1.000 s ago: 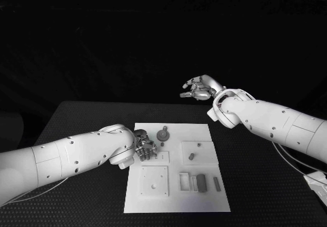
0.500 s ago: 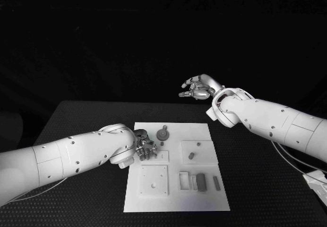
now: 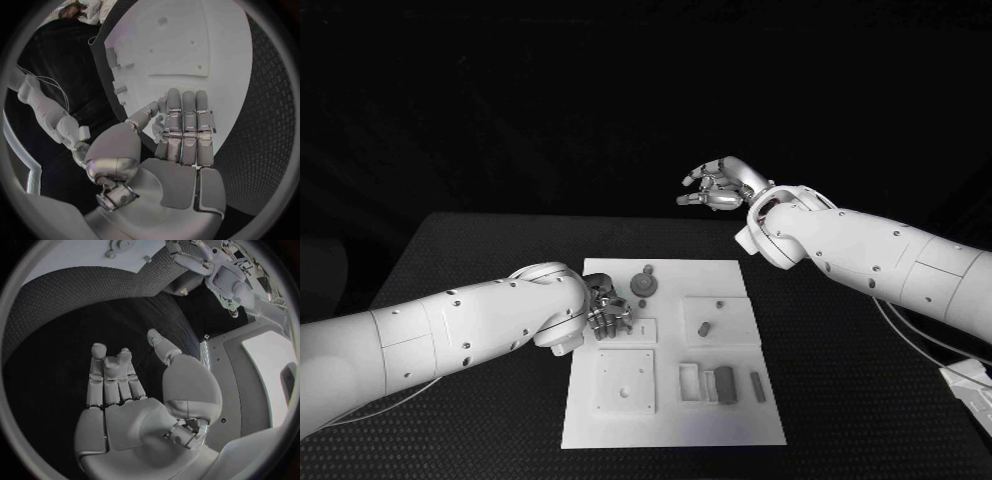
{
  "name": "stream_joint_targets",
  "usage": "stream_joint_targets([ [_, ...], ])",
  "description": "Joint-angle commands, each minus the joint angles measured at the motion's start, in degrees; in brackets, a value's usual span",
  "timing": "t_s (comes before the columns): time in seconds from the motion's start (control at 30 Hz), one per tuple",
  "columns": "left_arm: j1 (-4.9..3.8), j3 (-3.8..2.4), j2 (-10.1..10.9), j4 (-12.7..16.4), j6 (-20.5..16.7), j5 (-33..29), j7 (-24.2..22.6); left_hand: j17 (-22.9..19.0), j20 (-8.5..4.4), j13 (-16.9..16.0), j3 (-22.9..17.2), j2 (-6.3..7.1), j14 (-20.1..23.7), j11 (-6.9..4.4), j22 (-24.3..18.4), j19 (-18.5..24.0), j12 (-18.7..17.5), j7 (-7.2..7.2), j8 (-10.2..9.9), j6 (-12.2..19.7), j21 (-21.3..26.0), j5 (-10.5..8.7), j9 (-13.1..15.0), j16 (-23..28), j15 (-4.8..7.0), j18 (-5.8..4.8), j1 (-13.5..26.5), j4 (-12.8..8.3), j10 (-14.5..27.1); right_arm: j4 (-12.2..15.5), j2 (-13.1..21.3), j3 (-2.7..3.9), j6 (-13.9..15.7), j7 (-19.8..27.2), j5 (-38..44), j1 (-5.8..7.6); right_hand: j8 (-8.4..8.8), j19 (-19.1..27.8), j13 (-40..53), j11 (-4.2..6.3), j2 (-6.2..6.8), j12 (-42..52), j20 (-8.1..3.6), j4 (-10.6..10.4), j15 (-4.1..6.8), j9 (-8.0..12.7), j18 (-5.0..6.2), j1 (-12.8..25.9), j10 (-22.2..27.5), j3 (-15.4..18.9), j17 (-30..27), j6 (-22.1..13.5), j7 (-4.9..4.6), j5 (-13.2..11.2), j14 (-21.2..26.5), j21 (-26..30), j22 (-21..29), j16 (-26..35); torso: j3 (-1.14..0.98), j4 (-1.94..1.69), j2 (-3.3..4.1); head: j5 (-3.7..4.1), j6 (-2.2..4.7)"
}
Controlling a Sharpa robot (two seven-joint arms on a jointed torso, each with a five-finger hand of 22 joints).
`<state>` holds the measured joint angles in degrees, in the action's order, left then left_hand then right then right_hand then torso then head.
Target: Assemble the parts on the task board
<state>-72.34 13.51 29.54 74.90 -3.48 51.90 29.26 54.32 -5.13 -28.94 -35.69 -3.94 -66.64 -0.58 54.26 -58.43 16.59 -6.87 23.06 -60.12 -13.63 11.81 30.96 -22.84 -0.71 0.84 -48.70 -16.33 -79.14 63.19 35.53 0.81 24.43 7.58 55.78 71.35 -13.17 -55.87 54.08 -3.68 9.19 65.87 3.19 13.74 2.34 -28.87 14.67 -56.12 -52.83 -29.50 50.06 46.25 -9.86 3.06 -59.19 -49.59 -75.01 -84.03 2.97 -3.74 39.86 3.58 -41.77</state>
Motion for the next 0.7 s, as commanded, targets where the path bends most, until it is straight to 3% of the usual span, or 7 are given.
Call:
stream_joint_targets([
  [0.03, 0.6, 0.24, -0.7, 0.2, 2.3, -0.2, -0.3, -0.1, -0.12, -0.1, -0.4, -0.56, 0.2, 0.06, 0.0, 0.4, 0.2, 3.16, 0.3, -3.3, 0.1, 0.12, 0.1, -0.4, 0.26, -0.76, 0.1, -0.1, 0.4, 0.1, 0.0, 0.04, -0.7, 0.6, 0.0, 0.05, -0.08, 0.4, -0.1, -0.07, -0.67, 0.2, -0.01, 0.1, 0.04, 0.1, 0.33, 0.0, 0.3, 0.4, -0.1, 0.0, -0.32, -0.2, 0.2, 0.4, -0.8, 0.0, -0.01, -0.01, 0.01, 0.04, -0.1],
  [0.37, 0.78, 0.23, -0.9, 0.4, 4.8, 0.8, 0.1, -0.2, -0.13, -0.2, -0.4, -0.47, 0.3, 0.07, 0.2, 0.4, 0.3, 3.15, 0.3, -3.3, 0.1, 0.08, 0.3, -0.5, 0.26, -0.75, 0.1, -0.1, 0.5, 0.3, 0.0, 0.04, -0.9, 0.5, 0.0, 0.04, -0.08, 0.4, -0.1, -0.07, -0.7, 0.2, 0.0, 0.2, 0.04, 0.1, 0.33, 0.1, 0.3, 0.4, -0.1, -0.1, -0.32, -0.2, 0.2, 0.4, -0.8, -0.1, -0.02, 0.0, -0.02, 0.19, -0.33],
  [0.7, 0.84, 0.23, -1.1, 0.5, 4.3, 1.0, 0.0, -0.2, -0.13, -0.3, -0.5, -0.42, 0.4, 0.06, 0.3, 0.5, 0.4, 3.16, 0.3, -3.3, 0.1, 0.08, 0.4, -0.6, 0.26, -0.75, 0.0, -0.1, 0.6, 0.2, -0.1, 0.04, -1.1, 0.5, 0.0, 0.04, -0.07, 0.4, -0.1, -0.08, -0.74, 0.3, 0.01, 0.2, 0.03, 0.1, 0.33, 0.1, 0.3, 0.4, -0.1, -0.1, -0.33, -0.2, 0.2, 0.4, -0.8, -0.1, -0.01, -0.01, -0.01, 0.26, -0.29],
])
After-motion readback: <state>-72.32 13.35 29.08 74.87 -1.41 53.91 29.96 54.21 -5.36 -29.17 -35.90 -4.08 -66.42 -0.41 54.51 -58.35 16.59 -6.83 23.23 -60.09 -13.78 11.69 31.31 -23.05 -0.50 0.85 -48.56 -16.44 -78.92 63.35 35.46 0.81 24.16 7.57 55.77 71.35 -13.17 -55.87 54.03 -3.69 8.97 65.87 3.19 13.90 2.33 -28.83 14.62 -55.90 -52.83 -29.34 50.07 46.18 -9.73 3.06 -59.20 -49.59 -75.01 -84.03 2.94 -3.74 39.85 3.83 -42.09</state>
